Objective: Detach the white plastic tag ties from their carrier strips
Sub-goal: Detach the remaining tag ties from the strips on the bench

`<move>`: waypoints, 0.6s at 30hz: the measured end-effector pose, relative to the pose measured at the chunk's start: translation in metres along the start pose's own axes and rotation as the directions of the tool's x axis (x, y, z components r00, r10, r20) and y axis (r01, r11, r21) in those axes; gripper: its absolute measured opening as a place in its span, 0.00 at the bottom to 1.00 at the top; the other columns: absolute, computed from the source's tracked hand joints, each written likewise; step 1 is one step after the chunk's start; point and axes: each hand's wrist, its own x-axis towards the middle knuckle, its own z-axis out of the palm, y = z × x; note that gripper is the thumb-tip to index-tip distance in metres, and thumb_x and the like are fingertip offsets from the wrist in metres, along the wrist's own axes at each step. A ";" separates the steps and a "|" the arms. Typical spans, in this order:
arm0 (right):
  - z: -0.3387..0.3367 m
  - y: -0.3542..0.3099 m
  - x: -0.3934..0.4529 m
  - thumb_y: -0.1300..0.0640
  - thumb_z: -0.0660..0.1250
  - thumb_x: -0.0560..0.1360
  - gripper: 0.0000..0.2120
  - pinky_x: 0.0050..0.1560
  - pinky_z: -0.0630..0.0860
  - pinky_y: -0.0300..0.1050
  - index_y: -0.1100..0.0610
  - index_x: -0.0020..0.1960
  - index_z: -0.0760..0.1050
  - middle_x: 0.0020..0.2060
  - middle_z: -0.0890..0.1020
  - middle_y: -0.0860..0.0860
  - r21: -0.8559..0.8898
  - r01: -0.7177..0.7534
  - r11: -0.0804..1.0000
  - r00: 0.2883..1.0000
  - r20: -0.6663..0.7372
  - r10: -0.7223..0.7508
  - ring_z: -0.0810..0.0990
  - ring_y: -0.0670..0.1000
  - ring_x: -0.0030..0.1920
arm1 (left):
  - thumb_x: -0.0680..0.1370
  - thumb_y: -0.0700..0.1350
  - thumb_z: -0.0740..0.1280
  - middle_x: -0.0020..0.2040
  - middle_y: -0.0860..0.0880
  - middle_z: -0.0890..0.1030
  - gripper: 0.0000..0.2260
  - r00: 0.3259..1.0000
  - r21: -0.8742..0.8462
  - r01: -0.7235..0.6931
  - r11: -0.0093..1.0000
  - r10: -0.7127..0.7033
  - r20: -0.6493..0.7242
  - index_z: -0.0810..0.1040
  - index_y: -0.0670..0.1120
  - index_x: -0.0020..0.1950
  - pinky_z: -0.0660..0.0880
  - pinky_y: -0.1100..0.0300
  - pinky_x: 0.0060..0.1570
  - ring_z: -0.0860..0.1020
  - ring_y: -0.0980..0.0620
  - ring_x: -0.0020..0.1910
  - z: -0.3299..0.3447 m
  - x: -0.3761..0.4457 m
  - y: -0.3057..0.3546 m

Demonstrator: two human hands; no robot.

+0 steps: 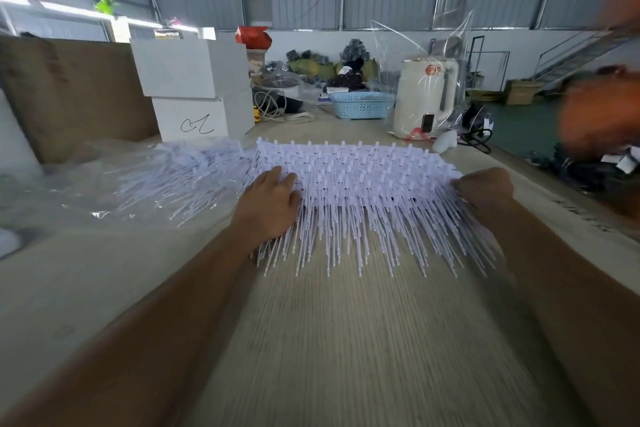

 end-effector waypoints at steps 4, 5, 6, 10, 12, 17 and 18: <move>-0.008 -0.004 0.002 0.56 0.76 0.73 0.13 0.36 0.74 0.44 0.65 0.51 0.83 0.41 0.83 0.58 -0.069 0.006 0.998 1.000 -0.008 -0.007 0.76 0.53 0.29 | 0.85 0.52 0.53 0.79 0.42 0.60 0.22 1.000 0.003 -0.002 1.000 0.002 0.000 0.64 0.46 0.77 0.60 0.46 0.74 0.59 0.42 0.77 -0.001 -0.001 0.000; -0.010 -0.006 0.003 0.55 0.76 0.74 0.14 0.37 0.74 0.45 0.66 0.51 0.83 0.41 0.82 0.58 -0.087 0.011 0.996 1.000 -0.013 -0.012 0.75 0.53 0.29 | 0.85 0.52 0.53 0.79 0.42 0.60 0.21 1.000 0.002 -0.001 1.000 0.001 0.001 0.64 0.46 0.77 0.60 0.46 0.74 0.59 0.42 0.77 -0.001 -0.001 0.000; -0.012 -0.008 0.003 0.54 0.75 0.74 0.15 0.39 0.74 0.45 0.66 0.52 0.82 0.42 0.82 0.57 -0.122 0.030 0.992 0.999 -0.013 -0.032 0.77 0.54 0.31 | 0.85 0.52 0.53 0.79 0.42 0.60 0.21 1.000 0.001 -0.002 1.000 0.002 -0.001 0.64 0.46 0.77 0.61 0.46 0.74 0.60 0.42 0.77 -0.001 -0.001 0.000; -0.015 -0.017 -0.003 0.53 0.71 0.78 0.14 0.53 0.80 0.52 0.64 0.56 0.82 0.51 0.84 0.60 -0.475 0.208 0.855 0.967 -0.035 -0.254 0.83 0.61 0.51 | 0.84 0.52 0.53 0.79 0.42 0.60 0.21 1.000 0.011 -0.004 1.000 0.004 -0.001 0.65 0.47 0.76 0.62 0.45 0.74 0.60 0.42 0.77 -0.001 0.000 -0.001; -0.013 -0.022 -0.008 0.55 0.68 0.80 0.12 0.50 0.79 0.53 0.64 0.54 0.81 0.49 0.84 0.62 -0.532 0.258 0.806 0.935 -0.074 -0.348 0.82 0.62 0.50 | 0.84 0.52 0.53 0.79 0.43 0.60 0.21 1.000 0.009 0.000 1.000 0.000 0.003 0.65 0.47 0.76 0.61 0.46 0.74 0.60 0.43 0.77 -0.001 0.000 0.000; -0.011 -0.035 -0.013 0.61 0.65 0.80 0.07 0.46 0.76 0.53 0.63 0.49 0.80 0.42 0.82 0.59 0.014 0.374 0.927 0.923 -0.100 -0.371 0.79 0.57 0.43 | 0.85 0.53 0.53 0.80 0.43 0.60 0.22 1.000 0.006 0.001 1.000 -0.001 0.005 0.64 0.47 0.77 0.61 0.46 0.74 0.59 0.43 0.78 -0.002 0.000 0.000; -0.010 -0.038 -0.017 0.63 0.66 0.80 0.05 0.45 0.77 0.52 0.61 0.46 0.79 0.39 0.80 0.56 0.205 0.354 0.912 0.935 -0.070 -0.347 0.78 0.54 0.40 | 0.85 0.53 0.53 0.80 0.43 0.60 0.22 1.000 0.006 0.001 1.000 -0.001 0.004 0.64 0.47 0.77 0.61 0.46 0.74 0.59 0.43 0.78 -0.002 0.000 0.000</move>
